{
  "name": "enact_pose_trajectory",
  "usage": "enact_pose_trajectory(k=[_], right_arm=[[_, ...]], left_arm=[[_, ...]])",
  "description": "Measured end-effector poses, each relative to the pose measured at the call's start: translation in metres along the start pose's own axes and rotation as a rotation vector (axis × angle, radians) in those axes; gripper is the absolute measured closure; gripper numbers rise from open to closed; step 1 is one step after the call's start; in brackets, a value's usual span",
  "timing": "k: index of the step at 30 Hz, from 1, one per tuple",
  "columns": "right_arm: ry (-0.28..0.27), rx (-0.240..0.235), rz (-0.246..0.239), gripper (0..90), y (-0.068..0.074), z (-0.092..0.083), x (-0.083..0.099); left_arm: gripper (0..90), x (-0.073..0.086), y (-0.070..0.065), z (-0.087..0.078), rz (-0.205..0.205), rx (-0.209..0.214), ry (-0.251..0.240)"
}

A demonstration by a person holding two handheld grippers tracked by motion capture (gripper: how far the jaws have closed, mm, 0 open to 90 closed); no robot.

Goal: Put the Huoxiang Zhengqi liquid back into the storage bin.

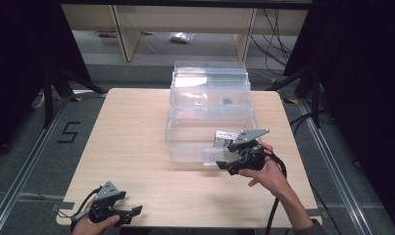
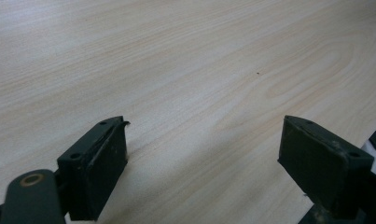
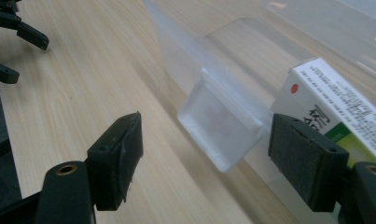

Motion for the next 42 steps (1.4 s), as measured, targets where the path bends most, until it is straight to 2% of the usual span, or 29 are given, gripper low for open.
enact_pose_trajectory(k=[1,2,3,5,6,7,8,9,10,11,13,16,18,20,21,22,25,27,28,29,30,31,32,33,34,35,40,42], right_arm=[[-0.001,-0.002,-0.013,27.4,0.0,0.002,0.0],[-0.021,0.005,0.01,27.4,0.003,0.004,0.001],[0.001,-0.011,-0.005,27.4,0.003,0.004,0.001],[0.001,-0.006,0.025,27.2,0.008,0.005,0.003],[-0.002,-0.01,0.002,26.7,0.008,0.006,0.004],[-0.002,-0.014,0.007,26.4,0.009,0.007,0.005],[0.001,-0.012,-0.011,26.4,0.009,0.007,0.005],[-0.011,-0.012,0.019,26.4,0.012,0.009,0.007],[0.01,-0.019,0.015,26.4,0.013,0.008,0.008],[0.003,-0.018,0.008,26.4,0.014,0.009,0.009],[0.007,-0.026,0.024,26.5,0.017,0.01,0.012],[0.005,-0.04,0.011,26.5,0.02,0.013,0.016],[0.0,-0.043,0.023,26.5,0.025,0.013,0.021],[0.007,-0.046,0.036,26.5,0.027,0.012,0.022],[-0.006,-0.045,0.015,26.5,0.026,0.012,0.023],[-0.004,-0.045,0.015,26.5,0.027,0.012,0.025],[-0.007,-0.046,0.007,26.5,0.027,0.012,0.028],[-0.012,-0.035,-0.004,26.5,0.027,0.012,0.03],[0.002,-0.042,0.025,26.5,0.029,0.011,0.032],[0.003,-0.041,0.024,26.5,0.029,0.01,0.032],[-0.01,-0.037,-0.006,26.5,0.027,0.012,0.033],[0.004,-0.05,0.018,26.5,0.029,0.011,0.034],[0.0,-0.049,0.004,26.5,0.028,0.011,0.034],[0.008,-0.04,0.03,26.4,0.03,0.011,0.036],[0.014,-0.037,0.035,26.4,0.032,0.012,0.037],[0.009,-0.036,0.018,26.4,0.031,0.013,0.038],[0.026,-0.038,0.012,25.1,0.034,0.015,0.044],[0.032,-0.036,0.025,23.7,0.035,0.017,0.047]], left_arm=[[14.8,0.0,0.0,0.0,-0.001,0.008,0.005],[14.9,0.0,0.0,0.0,-0.001,0.007,0.006],[14.8,0.0,0.001,-0.001,0.008,-0.007,0.017],[14.8,0.0,0.0,0.0,-0.001,-0.002,-0.002],[14.8,0.0,0.0,0.0,-0.002,-0.003,0.0],[14.8,0.0,0.0,0.0,-0.001,-0.002,-0.003],[14.8,0.0,0.0,0.0,-0.003,-0.003,-0.001],[14.8,0.0,0.0,0.0,-0.002,-0.003,0.0],[14.9,0.0,0.0,0.0,-0.002,-0.003,-0.001],[14.9,0.0,0.0,0.0,-0.002,-0.003,0.0],[14.8,0.0,0.0,0.0,-0.002,0.0,-0.004],[14.8,0.0,0.0,0.0,-0.002,-0.004,-0.002],[14.8,0.0,0.0,0.0,0.0,0.0,-0.008],[14.8,0.0,0.0,0.0,-0.002,-0.001,-0.004],[14.8,0.0,0.0,0.0,-0.003,-0.001,-0.003],[14.8,0.0,0.0,0.0,-0.001,0.005,0.013],[14.8,0.0,0.001,-0.001,0.008,-0.005,0.019],[14.8,0.0,0.0,0.001,0.0,0.0,-0.008],[14.8,0.0,0.0,0.0,-0.002,-0.001,-0.004],[14.8,0.0,0.0,0.0,-0.002,0.005,-0.001],[14.8,0.0,0.0,0.0,-0.001,0.004,0.01],[14.8,0.0,0.0,0.0,-0.001,0.006,0.008],[14.8,0.0,0.0,0.0,0.0,0.004,0.004],[14.8,0.0,0.0,0.0,-0.001,0.006,0.008],[14.8,0.0,0.0,0.0,0.002,0.005,0.005],[14.9,0.0,0.0,0.0,0.0,0.006,0.008],[14.8,0.0,0.0,0.0,0.001,0.007,-0.002],[14.8,0.0,0.0,0.0,0.002,0.007,-0.002]])
Point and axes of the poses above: each handheld gripper's, and its own axes: z roughly forward along the jaws, x roughly out of its underside, y roughly to its left, the point moved 1 cm from there along z, roughly forward along the jaws, and after that the axes turned 10 degrees about x, right-handed, at the moved point
